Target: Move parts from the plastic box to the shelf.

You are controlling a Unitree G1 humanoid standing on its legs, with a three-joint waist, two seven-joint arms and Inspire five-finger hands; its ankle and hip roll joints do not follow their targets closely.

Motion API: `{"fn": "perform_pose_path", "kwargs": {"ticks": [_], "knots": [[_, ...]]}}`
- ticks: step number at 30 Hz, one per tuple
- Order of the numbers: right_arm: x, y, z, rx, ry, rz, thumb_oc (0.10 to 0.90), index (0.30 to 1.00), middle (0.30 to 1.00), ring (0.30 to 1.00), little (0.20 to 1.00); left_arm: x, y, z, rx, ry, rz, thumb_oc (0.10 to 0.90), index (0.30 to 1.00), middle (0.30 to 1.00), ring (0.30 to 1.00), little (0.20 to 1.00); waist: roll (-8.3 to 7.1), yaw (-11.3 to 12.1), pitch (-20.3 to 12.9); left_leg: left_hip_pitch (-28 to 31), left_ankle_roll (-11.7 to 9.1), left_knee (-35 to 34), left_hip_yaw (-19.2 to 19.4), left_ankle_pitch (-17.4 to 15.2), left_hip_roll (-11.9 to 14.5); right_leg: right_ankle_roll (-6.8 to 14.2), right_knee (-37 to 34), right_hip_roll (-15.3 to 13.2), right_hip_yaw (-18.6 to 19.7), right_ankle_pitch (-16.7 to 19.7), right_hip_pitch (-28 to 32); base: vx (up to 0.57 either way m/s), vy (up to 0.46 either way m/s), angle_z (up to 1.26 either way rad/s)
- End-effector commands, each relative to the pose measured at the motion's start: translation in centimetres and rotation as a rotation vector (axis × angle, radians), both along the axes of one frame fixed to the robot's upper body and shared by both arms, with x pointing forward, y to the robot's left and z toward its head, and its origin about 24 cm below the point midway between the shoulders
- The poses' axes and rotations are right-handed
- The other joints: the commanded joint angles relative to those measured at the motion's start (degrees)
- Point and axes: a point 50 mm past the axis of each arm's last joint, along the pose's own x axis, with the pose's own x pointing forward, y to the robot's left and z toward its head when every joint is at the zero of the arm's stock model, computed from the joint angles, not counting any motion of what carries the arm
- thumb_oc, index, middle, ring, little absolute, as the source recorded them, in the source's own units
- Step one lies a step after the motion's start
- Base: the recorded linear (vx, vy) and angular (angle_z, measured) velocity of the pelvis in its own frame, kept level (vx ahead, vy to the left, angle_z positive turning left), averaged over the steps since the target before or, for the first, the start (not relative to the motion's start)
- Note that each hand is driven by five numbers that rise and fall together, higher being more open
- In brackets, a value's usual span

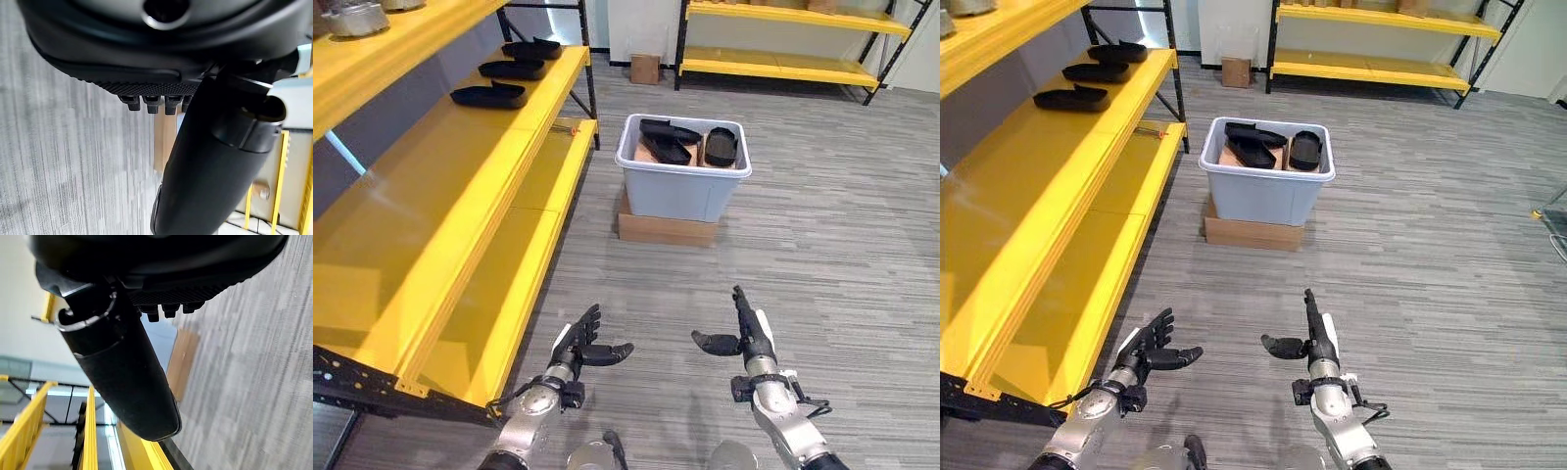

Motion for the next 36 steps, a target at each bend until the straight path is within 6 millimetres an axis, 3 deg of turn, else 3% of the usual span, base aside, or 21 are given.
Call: {"fn": "perform_pose_path", "kwargs": {"ticks": [1, 4, 6, 7, 8, 10, 12, 13, 14, 18, 25, 28, 30, 32, 34, 36], "knots": [[1.8, -1.9, 3.5, -0.066, -0.192, -0.045, 0.9, 1.0, 1.0, 1.0, 1.0, 2.3, -2.7, 3.9, -0.1, -0.208, -0.072, 0.9, 1.0, 1.0, 1.0, 1.0, 2.47, -2.55, -2.22, 1.59, -1.76, -3.04, -3.06, -2.18, 0.03, -2.23, -11.47, 5.17, -4.91, 0.62, 3.2, 0.16, -0.189, -0.31], [2.3, -2.1, 4.3, -0.097, -0.221, -0.084, 0.9, 1.0, 1.0, 1.0, 1.0, 3.1, -3.6, 4.9, -0.092, -0.244, -0.121, 0.9, 1.0, 1.0, 1.0, 1.0, 0.58, -4.99, -0.01, 5.27, -2.24, -1.45, -2.97, -7.77, -0.48, 2.24, -25.17, -1.04, -1.89, 13.04, -3.27, 0.32, -0.272, -0.27], [2.6, -2.5, 4.6, -0.11, -0.238, -0.134, 0.9, 1.0, 1.0, 1.0, 1.0, 3.2, -4.0, 5.3, -0.079, -0.257, -0.148, 0.9, 1.0, 1.0, 1.0, 1.0, -0.23, -5.57, 1.3, 5.54, -2.16, 0.48, -2.89, -9.27, 0.25, 3.12, -28.91, -3.5, 0.48, 17.68, -5.97, 0.35, -0.376, 0.01], [2.7, -2.8, 4.8, -0.12, -0.252, -0.175, 0.9, 1.0, 1.0, 1.0, 1.0, 3.0, -4.2, 5.3, -0.081, -0.26, -0.161, 0.9, 1.0, 1.0, 1.0, 1.0, 0.04, -5.63, 1.78, 6.28, -2.64, 1.28, -3.1, -10.71, 1.36, 4.04, -29.53, -4.1, 1.05, 17.28, -5.71, 0.47, -0.479, 0.14], [2.5, -3.3, 4.9, -0.135, -0.258, -0.221, 0.9, 1.0, 1.0, 1.0, 1.0, 2.7, -4.2, 5.1, -0.074, -0.257, -0.168, 0.9, 1.0, 1.0, 1.0, 1.0, -0.21, -5.32, 1.56, 6.17, -3.42, 1.64, -2.61, -10.36, 2.18, 4.35, -32.14, -3.22, -0.35, 16.5, -2.19, 0.44, -0.392, 0.17], [2.5, -3.8, 5.0, -0.139, -0.259, -0.248, 0.9, 1.0, 1.0, 1.0, 1.0, 2.6, -4.2, 5.1, -0.083, -0.256, -0.168, 0.9, 1.0, 1.0, 1.0, 1.0, -0.4, -5.02, 1.46, 5.84, -3.76, 2.97, -2.03, -10.57, 3.1, 4.17, -31.63, -3.22, -1.45, 16.05, -1.07, 0.27, -0.309, 0.23], [2.7, -4.2, 5.2, -0.151, -0.259, -0.275, 0.9, 1.0, 1.0, 1.0, 1.0, 2.4, -4.2, 5.3, -0.108, -0.253, -0.157, 0.9, 1.0, 1.0, 1.0, 1.0, -0.66, -4.76, 1.1, 4.97, -4.36, 5.87, -0.07, -10.65, 5.15, 2.97, -29.69, -3.55, -3.38, 14.48, -1.02, 0.37, -0.394, 0.23], [3.0, -4.3, 5.4, -0.166, -0.26, -0.248, 0.9, 1.0, 1.0, 1.0, 1.0, 2.0, -3.9, 5.1, -0.135, -0.244, -0.136, 0.9, 1.0, 1.0, 1.0, 1.0, 0.09, -4.66, 0.29, 6.01, -5.15, 7.56, 1.14, -12.33, 7.24, 2.11, -27.2, -3.24, -4.53, 11.22, -0.44, 0.34, -0.277, 0.04], [3.0, -4.3, 5.4, -0.167, -0.259, -0.247, 0.9, 1.0, 1.0, 1.0, 1.0, 2.0, -3.9, 5.1, -0.136, -0.244, -0.136, 0.9, 1.0, 1.0, 1.0, 1.0, 0.25, -4.68, 0.3, 6.09, -5.23, 7.75, 1.08, -12.66, 7.41, 2.19, -26.85, -3.16, -4.52, 10.85, -0.42, 0.44, -0.28, -0.12], [3.2, -4.3, 5.3, -0.195, -0.24, -0.162, 0.9, 1.0, 1.0, 1.0, 1.0, 1.5, -3.4, 3.9, -0.165, -0.203, -0.081, 0.9, 1.0, 1.0, 1.0, 1.0, 0.4, -5.37, -1.49, 6.91, -6.07, 11.73, 3.24, -13.58, 11.19, -1.47, -22.85, -1.39, -5.36, 6.0, 0.05, 0.34, -0.268, 0.0], [3.0, -4.3, 5.6, -0.295, -0.261, 0.007, 0.9, 1.0, 1.0, 1.0, 1.0, 0.6, -2.6, 2.3, -0.273, -0.152, 0.063, 0.9, 1.0, 1.0, 1.0, 1.0, 0.52, -6.26, -4.62, 8.22, -8.91, 20.35, 6.01, -6.27, 14.73, -7.51, -23.22, 4.27, -7.47, 0.26, 2.86, 0.3, -0.239, -0.09], [2.7, -4.3, 5.6, -0.29, -0.267, 0.021, 0.9, 1.0, 1.0, 1.0, 1.0, 0.6, -1.5, 2.0, -0.291, -0.141, 0.15, 0.9, 1.0, 1.0, 1.0, 1.0, 0.49, -5.77, -5.24, 5.5, -9.09, 25.78, 5.26, -4.78, 13.32, -9.72, -24.29, 7.25, -8.48, -1.55, 4.51, 0.2, -0.176, 0.17], [2.5, -4.3, 5.5, -0.282, -0.271, 0.02, 0.9, 1.0, 1.0, 1.0, 1.0, 0.5, -1.2, 1.9, -0.275, -0.136, 0.161, 0.9, 1.0, 1.0, 1.0, 1.0, 0.85, -5.43, -5.04, 4.07, -8.33, 23.34, 4.04, -5.23, 11.09, -9.49, -23.61, 7.76, -8.65, -1.44, 4.17, 0.14, -0.06, 0.25], [2.3, -4.3, 5.6, -0.267, -0.28, 0.02, 0.9, 1.0, 1.0, 1.0, 1.0, 0.3, -0.3, 1.8, -0.245, -0.144, 0.177, 0.9, 1.0, 1.0, 1.0, 1.0, 1.61, -4.7, -3.83, 2.35, -8.09, 16.14, 3.4, -3.96, 9.1, -8.59, -22.76, 8.44, -8.91, -1.45, 4.69, 0.17, 0.03, 0.25], [2.3, -4.2, 5.8, -0.261, -0.285, 0.028, 0.9, 1.0, 1.0, 1.0, 1.0, -0.1, 0.2, 1.8, -0.241, -0.147, 0.201, 0.9, 1.0, 1.0, 1.0, 1.0, 1.69, -3.76, -2.82, -0.34, -8.19, 8.53, 2.94, -0.92, 8.91, -8.06, -24.25, 9.25, -8.06, -2.26, 8.47, 0.16, 0.105, 0.42], [2.3, -4.1, 5.8, -0.259, -0.285, 0.029, 0.9, 1.0, 1.0, 1.0, 1.0, -0.1, 0.2, 1.8, -0.242, -0.147, 0.203, 0.9, 1.0, 1.0, 1.0, 1.0, 1.68, -3.67, -2.71, -0.42, -8.22, 7.53, 2.85, -0.51, 8.85, -8.01, -24.42, 9.2, -8.05, -2.31, 8.87, 0.05, 0.038, 0.12]]}}
